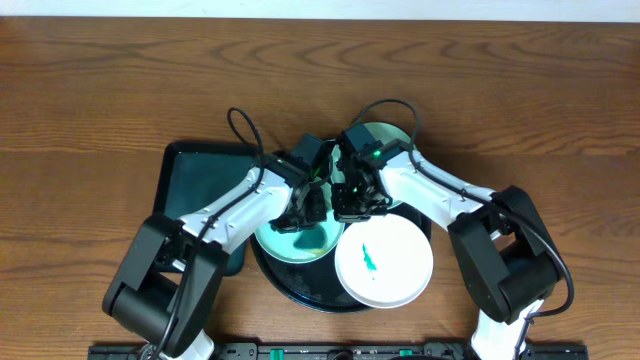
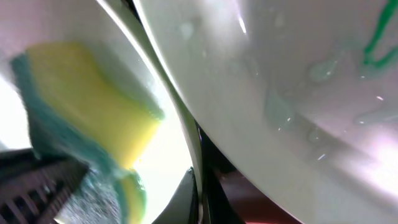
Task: Clean dirty plates on tray and stack at the side
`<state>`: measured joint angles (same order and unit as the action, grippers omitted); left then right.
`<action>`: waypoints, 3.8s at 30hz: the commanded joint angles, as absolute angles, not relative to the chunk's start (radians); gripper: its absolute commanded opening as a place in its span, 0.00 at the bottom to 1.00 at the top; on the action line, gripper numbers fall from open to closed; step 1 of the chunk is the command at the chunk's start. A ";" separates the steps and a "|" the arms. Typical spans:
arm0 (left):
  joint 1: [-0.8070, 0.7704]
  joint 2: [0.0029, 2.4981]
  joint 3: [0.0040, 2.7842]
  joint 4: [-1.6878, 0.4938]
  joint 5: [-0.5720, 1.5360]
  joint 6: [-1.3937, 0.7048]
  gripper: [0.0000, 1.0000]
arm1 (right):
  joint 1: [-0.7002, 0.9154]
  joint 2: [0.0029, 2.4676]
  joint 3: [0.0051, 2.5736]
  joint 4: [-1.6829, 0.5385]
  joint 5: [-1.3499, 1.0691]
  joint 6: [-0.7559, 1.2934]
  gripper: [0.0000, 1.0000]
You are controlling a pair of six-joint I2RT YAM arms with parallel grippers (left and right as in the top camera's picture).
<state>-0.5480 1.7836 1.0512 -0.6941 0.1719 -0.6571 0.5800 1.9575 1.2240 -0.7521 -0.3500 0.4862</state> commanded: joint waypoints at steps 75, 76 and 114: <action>-0.358 1.240 0.988 -1.103 -0.128 -0.503 0.07 | 0.577 1.959 1.240 -0.677 -0.432 0.436 0.01; -0.358 1.241 0.988 -1.113 -0.133 -0.503 0.07 | 0.577 1.953 1.244 -0.676 -0.436 0.437 0.01; -0.190 1.339 0.988 -1.024 -0.218 -0.517 0.07 | 0.507 1.532 1.253 -1.185 -0.457 0.491 0.01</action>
<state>-0.1963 1.3361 0.9894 -1.0206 -0.1905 -0.5053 0.5083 1.5398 1.2419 -1.2411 -0.2977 0.5644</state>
